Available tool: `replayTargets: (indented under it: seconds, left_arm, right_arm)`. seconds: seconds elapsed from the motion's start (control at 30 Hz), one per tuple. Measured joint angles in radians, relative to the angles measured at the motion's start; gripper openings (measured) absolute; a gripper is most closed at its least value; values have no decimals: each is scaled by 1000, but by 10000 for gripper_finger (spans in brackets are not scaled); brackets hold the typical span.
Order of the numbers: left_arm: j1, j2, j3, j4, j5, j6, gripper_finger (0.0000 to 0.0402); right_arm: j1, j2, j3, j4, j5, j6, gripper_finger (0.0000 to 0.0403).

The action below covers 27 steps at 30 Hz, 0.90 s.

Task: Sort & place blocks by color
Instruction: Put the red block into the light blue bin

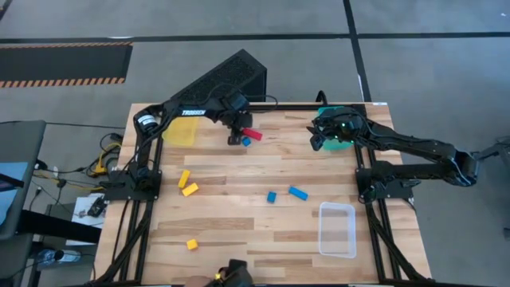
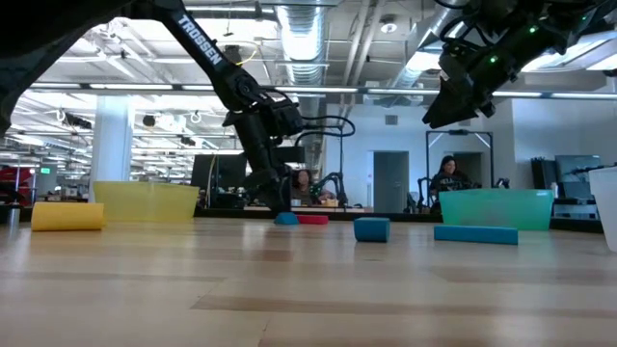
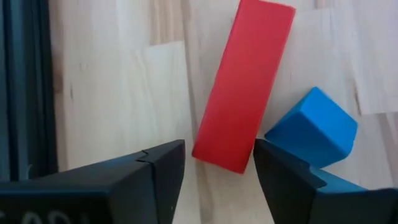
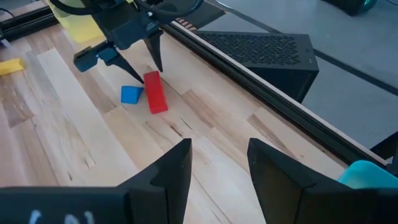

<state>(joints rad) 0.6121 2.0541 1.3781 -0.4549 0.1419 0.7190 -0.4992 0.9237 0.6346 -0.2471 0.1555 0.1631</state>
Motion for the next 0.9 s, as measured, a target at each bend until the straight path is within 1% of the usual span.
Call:
replayTargets:
  seconds: [0.17,0.33,0.57,0.7,0.8,0.9]
  left_arm:
    - [-16,-1,0,32,5,34,195]
    - [-24,3,2,66,12,97,197]
    - [-10,28,4,43,26,81,198]
    - [2,36,6,37,51,40,197]
    - [6,39,6,31,76,24,187]
    - [5,39,5,31,74,0,164]
  right_arm:
    - [0,0,0,-3,0,-3,180]
    - [0,0,0,-3,0,-3,178]
    - [0,0,0,-6,0,2,180]
    - [2,0,0,-7,-1,4,179]
    - [2,0,0,-7,-1,5,177]
    - [2,0,0,-7,-1,5,176]
